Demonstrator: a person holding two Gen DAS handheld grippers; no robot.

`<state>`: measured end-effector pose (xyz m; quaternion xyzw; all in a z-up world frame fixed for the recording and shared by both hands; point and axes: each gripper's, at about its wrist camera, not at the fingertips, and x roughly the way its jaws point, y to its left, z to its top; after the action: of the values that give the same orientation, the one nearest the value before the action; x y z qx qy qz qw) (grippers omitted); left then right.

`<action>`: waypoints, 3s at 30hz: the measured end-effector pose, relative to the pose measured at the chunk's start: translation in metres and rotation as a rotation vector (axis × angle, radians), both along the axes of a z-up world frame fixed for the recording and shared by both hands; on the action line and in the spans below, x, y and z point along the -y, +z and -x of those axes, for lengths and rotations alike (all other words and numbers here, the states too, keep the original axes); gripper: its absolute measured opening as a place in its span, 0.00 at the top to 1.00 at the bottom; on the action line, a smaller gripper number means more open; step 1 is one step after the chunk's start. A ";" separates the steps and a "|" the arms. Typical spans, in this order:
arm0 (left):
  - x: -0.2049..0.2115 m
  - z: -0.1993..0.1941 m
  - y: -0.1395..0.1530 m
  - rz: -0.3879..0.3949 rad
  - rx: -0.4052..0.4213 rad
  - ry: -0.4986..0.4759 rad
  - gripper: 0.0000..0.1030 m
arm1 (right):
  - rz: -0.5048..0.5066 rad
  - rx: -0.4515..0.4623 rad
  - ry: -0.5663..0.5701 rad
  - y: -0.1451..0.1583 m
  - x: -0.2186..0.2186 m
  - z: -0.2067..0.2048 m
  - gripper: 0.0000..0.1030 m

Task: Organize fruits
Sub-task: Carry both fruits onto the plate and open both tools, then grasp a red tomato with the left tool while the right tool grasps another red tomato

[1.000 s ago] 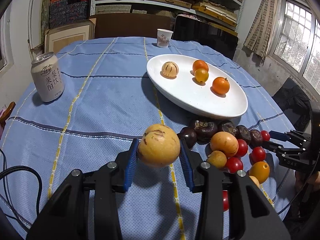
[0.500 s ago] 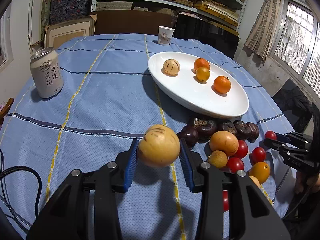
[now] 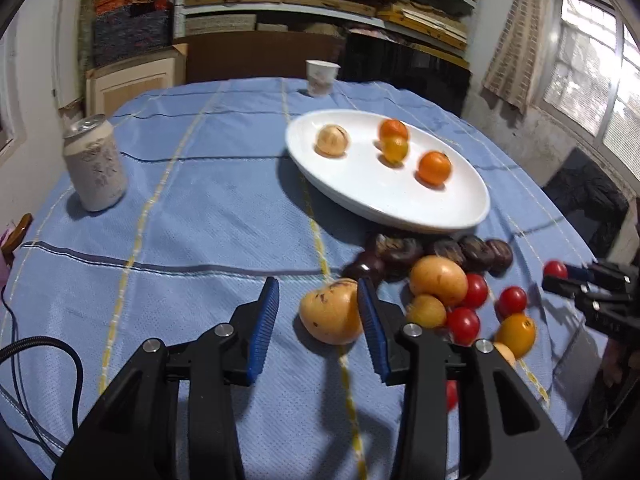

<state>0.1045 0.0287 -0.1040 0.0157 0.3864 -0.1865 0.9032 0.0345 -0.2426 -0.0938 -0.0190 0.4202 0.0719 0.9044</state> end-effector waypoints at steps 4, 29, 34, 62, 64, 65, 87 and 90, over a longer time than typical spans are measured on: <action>0.018 0.007 -0.006 -0.072 0.001 -0.050 0.49 | -0.005 0.000 -0.010 0.000 0.003 0.001 0.71; 0.029 0.010 0.026 0.009 -0.002 -0.089 0.61 | -0.045 0.039 0.003 0.011 0.006 0.002 0.71; 0.036 -0.019 0.045 0.007 0.012 -0.089 0.61 | -0.051 0.075 0.026 0.032 0.001 -0.019 0.71; 0.056 -0.133 0.041 0.037 -0.065 -0.019 0.18 | -0.087 0.090 0.091 0.036 -0.038 -0.120 0.48; 0.052 -0.113 0.045 0.039 -0.058 -0.043 0.16 | -0.090 0.096 0.081 0.039 -0.032 -0.103 0.44; 0.051 -0.104 0.044 0.034 -0.057 -0.052 0.16 | -0.092 0.097 0.079 0.039 -0.029 -0.096 0.43; 0.042 0.054 -0.019 -0.153 -0.082 -0.112 0.32 | -0.098 0.045 0.032 0.007 -0.014 0.021 0.43; 0.046 0.054 -0.020 -0.147 -0.082 -0.118 0.44 | -0.088 0.054 0.036 0.008 -0.016 0.026 0.43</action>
<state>0.0508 -0.0172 -0.1241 0.0968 0.4340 -0.2110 0.8705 0.0084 -0.2269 -0.0856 0.0110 0.3919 0.1060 0.9138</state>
